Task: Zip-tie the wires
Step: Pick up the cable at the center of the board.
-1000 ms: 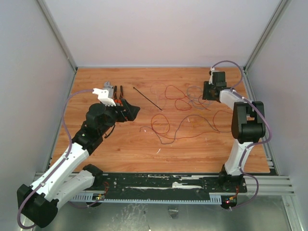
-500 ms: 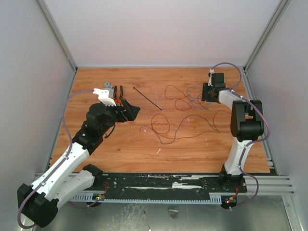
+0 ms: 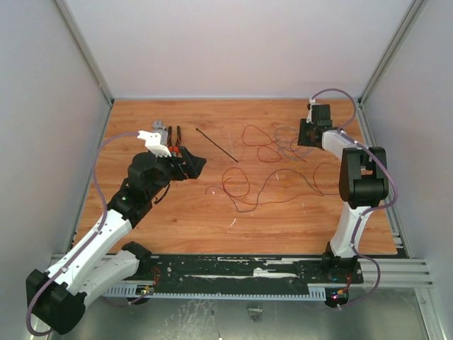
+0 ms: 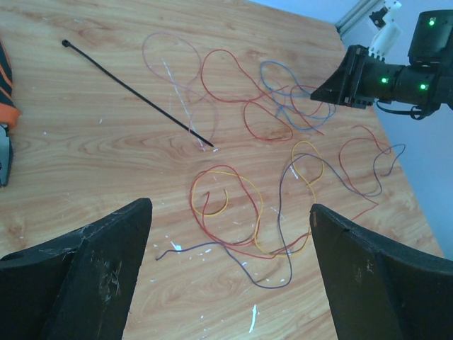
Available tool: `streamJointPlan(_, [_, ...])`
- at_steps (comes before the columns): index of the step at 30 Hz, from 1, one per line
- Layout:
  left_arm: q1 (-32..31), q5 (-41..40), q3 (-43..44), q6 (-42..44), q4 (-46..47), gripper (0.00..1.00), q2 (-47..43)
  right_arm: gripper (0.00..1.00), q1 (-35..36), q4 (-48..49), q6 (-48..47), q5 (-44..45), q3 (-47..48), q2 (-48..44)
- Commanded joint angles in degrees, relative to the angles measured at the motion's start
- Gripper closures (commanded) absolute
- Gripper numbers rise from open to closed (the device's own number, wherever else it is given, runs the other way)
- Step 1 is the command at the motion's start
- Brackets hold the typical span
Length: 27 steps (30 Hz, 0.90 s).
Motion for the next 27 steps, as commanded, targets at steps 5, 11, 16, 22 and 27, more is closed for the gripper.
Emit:
streamJointPlan(5, [0.5, 0.8, -0.4, 0.2, 2.0, 0.02, -0.1, 0.63, -0.1, 1.2, 0.7, -0.2, 4.4, 2.2])
streamJointPlan(11, [0.5, 0.8, -0.4, 0.3, 2.0, 0.02, 0.1, 0.55, -0.1, 1.6, 1.2, -2.1, 5.0, 2.9])
streamJointPlan(16, [0.5, 0.8, -0.2, 0.4, 2.0, 0.02, 0.5, 0.52, -0.1, 2.6, 1.6, -4.4, 4.7, 2.6])
streamJointPlan(22, [0.5, 1.0, 0.1, 0.4, 2.0, 0.02, 0.9, 0.42, -0.3, 4.2, 2.9, -8.2, 4.9, 2.1])
streamJointPlan(27, [0.6, 0.9, 0.1, 0.5, 2.0, 0.02, 0.9, 0.39, -0.4, 4.2, 3.1, -8.4, 6.4, 3.6])
